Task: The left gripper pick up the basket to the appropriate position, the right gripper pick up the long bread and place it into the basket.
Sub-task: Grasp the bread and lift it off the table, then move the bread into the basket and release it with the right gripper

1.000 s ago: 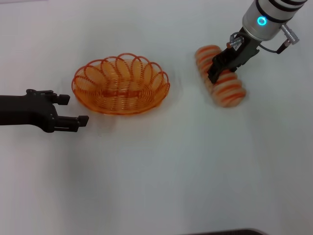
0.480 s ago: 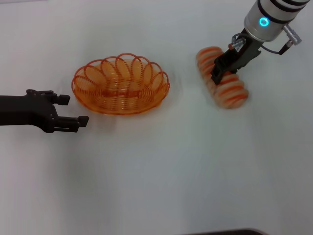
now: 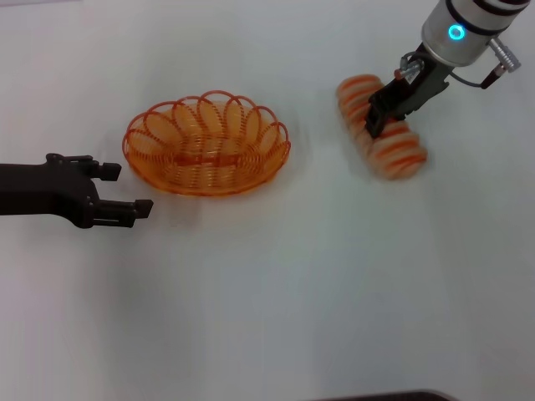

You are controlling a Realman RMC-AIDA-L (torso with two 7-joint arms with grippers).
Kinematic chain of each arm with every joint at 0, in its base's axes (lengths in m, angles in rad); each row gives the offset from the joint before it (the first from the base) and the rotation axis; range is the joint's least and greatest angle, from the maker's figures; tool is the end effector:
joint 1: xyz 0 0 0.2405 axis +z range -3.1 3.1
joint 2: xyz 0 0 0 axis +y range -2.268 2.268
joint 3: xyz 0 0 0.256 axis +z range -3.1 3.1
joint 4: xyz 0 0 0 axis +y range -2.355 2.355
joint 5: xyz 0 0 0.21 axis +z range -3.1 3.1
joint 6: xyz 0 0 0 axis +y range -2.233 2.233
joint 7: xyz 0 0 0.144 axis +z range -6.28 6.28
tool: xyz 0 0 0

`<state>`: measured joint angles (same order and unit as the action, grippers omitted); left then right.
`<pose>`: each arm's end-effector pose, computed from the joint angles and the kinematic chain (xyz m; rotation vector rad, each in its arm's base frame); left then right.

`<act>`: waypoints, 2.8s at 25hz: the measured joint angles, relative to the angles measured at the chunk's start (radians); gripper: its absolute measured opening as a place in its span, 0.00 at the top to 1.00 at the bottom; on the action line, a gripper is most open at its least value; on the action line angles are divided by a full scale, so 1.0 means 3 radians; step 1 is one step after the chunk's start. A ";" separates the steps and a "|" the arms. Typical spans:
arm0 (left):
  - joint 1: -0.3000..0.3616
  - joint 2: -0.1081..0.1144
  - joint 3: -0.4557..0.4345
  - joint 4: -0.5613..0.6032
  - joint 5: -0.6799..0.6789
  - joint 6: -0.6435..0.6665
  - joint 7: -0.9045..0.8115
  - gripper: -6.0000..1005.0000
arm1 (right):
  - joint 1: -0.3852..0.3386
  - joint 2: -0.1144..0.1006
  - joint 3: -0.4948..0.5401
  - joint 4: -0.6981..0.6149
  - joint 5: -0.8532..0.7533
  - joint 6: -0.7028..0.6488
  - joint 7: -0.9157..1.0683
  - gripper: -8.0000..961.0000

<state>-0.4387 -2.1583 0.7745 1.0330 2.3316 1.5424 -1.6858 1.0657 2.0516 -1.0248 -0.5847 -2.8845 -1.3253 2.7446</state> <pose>-0.2797 0.3163 0.0090 -2.7407 -0.7961 -0.1745 0.1923 0.4257 -0.0234 -2.2870 1.3464 -0.6060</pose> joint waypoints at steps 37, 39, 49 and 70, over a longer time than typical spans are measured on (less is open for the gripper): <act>-0.0036 0.0000 -0.0008 0.0086 0.0000 0.0196 -0.0056 0.15 | -0.0287 -0.0454 0.0501 -0.0815 0.1558 -0.0453 -0.1460 0.70; -0.0036 0.0000 -0.0015 0.0087 0.0000 0.0207 -0.0056 0.15 | -0.0199 -0.0431 0.0494 -0.0812 0.1574 -0.0557 -0.1645 0.70; -0.0017 -0.0001 -0.0030 0.0089 -0.0015 0.0220 -0.0062 0.15 | 0.0154 -0.0177 -0.0036 -0.0795 0.1545 -0.0723 -0.2121 0.69; -0.0024 -0.0012 -0.0011 0.0049 -0.0026 0.0268 -0.0082 0.15 | 0.0276 0.0150 -0.0975 -0.0558 0.1332 -0.0309 -0.3389 0.66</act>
<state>-0.4460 -2.1619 0.7714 1.0478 2.3237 1.6229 -1.7105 1.1485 2.0966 -1.3173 -0.7521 -2.4848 -1.4180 1.7279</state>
